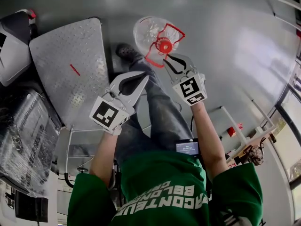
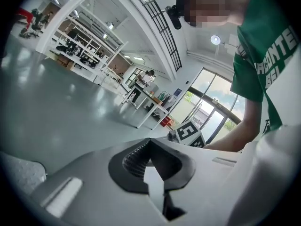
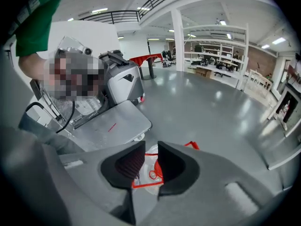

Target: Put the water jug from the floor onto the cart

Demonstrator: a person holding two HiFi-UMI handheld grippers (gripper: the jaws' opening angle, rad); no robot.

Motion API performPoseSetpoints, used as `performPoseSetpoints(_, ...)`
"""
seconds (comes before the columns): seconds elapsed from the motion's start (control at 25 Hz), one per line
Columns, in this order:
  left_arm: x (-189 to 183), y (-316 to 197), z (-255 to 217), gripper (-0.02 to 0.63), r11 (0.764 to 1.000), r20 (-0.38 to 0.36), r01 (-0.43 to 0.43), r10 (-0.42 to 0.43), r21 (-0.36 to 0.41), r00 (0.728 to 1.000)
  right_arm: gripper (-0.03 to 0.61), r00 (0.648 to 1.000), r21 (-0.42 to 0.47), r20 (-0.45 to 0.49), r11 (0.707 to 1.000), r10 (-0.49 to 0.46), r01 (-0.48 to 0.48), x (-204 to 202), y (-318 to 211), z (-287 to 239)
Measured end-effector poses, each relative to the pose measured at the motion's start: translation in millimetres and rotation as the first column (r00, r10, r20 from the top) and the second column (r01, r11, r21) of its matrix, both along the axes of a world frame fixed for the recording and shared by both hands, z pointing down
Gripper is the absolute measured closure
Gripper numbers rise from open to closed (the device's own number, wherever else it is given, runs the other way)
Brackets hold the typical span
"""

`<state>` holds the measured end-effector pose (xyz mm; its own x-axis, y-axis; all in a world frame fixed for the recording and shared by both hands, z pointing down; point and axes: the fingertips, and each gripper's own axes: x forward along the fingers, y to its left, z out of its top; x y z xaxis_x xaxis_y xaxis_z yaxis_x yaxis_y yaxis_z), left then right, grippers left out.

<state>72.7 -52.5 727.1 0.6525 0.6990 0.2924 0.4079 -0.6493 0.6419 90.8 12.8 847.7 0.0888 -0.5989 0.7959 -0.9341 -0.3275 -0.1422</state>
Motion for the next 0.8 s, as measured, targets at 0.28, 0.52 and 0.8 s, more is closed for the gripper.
performPoseSetpoints(0.28,9,3,3,0.603,1.000,0.001,0.015,-0.015,-0.008,1.000,0.332,1.000,-0.113,-0.007,0.994,0.007,-0.007,16,11,47)
performPoseSetpoints(0.52,12,5,2,0.603,1.000,-0.004,0.022,-0.022,-0.012,1.000,0.275,1.000,-0.182,-0.001,0.983,0.000,0.000,21,15,83)
performPoseSetpoints(0.8,11,-4,9,0.603,1.000,0.009,0.029,-0.029,-0.010,1.000,0.275,0.999,-0.235,0.032,0.972,0.032,-0.023,24,14,116)
